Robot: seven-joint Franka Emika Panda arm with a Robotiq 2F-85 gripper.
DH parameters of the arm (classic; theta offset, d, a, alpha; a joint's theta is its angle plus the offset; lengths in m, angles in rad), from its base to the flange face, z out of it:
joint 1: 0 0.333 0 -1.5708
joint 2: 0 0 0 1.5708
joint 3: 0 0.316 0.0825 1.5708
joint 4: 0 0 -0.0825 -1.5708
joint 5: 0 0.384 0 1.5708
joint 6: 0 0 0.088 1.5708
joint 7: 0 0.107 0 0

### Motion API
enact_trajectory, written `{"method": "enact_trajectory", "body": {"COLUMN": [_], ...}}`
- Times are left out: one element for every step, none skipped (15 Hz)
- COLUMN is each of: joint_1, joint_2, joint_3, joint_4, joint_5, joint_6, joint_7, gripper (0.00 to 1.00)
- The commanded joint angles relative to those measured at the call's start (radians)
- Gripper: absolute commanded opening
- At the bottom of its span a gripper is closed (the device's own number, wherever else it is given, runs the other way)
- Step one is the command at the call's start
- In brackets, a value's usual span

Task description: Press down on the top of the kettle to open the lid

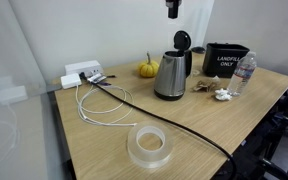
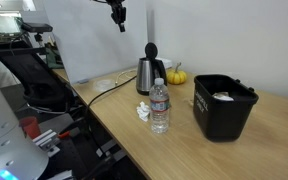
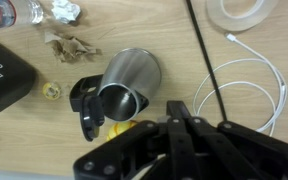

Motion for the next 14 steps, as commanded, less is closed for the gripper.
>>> {"method": "enact_trajectory", "body": {"joint_1": [-0.017,-0.018,-0.019,-0.019,-0.021,-0.022,-0.024,-0.027,-0.030,-0.035,-0.041,-0.046,-0.041,-0.045], "joint_2": [-0.047,-0.054,-0.060,-0.065,-0.068,-0.073,-0.075,-0.077,-0.081,-0.083,-0.090,-0.100,-0.066,-0.072], "joint_3": [0.017,0.018,0.018,0.018,0.016,0.015,0.013,0.010,0.007,0.003,-0.001,-0.005,0.007,0.004], "joint_4": [-0.058,-0.070,-0.083,-0.096,-0.107,-0.120,-0.128,-0.135,-0.141,-0.142,-0.147,-0.155,-0.124,-0.126], "joint_5": [0.097,0.141,0.178,0.207,0.233,0.260,0.286,0.307,0.318,0.328,0.346,0.358,0.318,0.328], "joint_6": [0.009,0.008,0.008,0.005,-0.004,-0.008,-0.017,-0.024,-0.032,-0.045,-0.050,-0.049,-0.043,-0.046], "joint_7": [-0.154,-0.224,-0.290,-0.352,-0.415,-0.480,-0.538,-0.577,-0.606,-0.606,-0.621,-0.643,-0.592,-0.606], "gripper": [0.00,0.00,0.00,0.00,0.00,0.00,0.13,0.28,0.33,0.41,0.47,0.55,0.36,0.44]}}
